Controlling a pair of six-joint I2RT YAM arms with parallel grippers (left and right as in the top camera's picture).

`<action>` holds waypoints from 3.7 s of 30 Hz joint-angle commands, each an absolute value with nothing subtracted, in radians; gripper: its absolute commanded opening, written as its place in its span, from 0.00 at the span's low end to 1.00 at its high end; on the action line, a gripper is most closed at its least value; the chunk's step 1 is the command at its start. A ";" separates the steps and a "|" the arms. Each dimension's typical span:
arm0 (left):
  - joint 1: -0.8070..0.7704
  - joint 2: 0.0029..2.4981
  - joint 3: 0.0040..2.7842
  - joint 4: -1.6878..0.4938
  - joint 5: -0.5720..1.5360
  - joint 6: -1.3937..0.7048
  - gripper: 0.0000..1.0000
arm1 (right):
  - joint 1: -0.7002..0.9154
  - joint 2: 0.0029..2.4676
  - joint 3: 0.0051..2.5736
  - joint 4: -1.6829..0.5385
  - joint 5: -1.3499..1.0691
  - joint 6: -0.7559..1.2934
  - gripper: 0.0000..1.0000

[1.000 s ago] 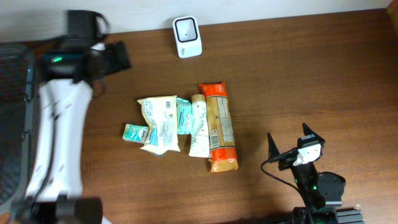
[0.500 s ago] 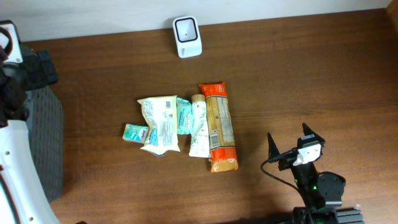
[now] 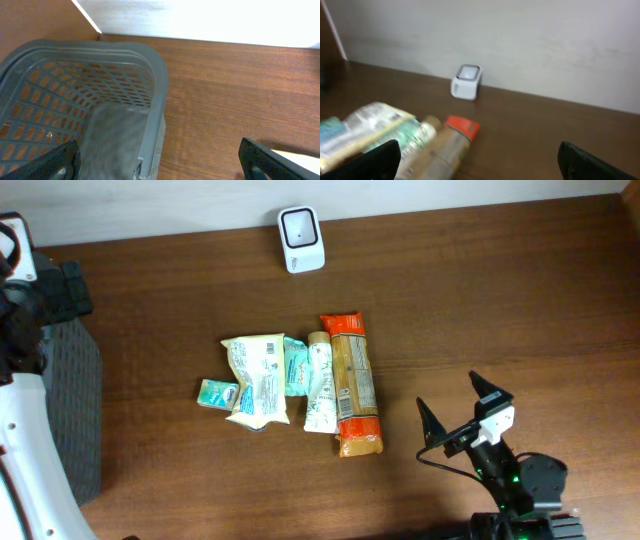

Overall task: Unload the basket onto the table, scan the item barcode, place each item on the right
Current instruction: 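Retract the left arm and reach the right gripper to the spaghetti pack, then grasp and lift the spaghetti pack with the right gripper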

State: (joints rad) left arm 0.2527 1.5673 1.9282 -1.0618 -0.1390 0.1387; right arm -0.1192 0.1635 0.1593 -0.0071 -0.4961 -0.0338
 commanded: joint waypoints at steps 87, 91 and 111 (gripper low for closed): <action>0.257 1.571 1.934 -1.069 -0.139 0.155 0.99 | 0.088 2.019 1.500 -1.099 -0.289 -0.021 0.99; 0.257 1.571 1.934 -1.069 -0.139 0.155 0.99 | 0.085 2.068 1.394 -1.003 -0.344 -0.023 0.91; 0.257 1.571 1.934 -1.072 -0.139 0.155 0.99 | -0.011 2.036 1.432 -1.037 -0.257 -0.030 0.73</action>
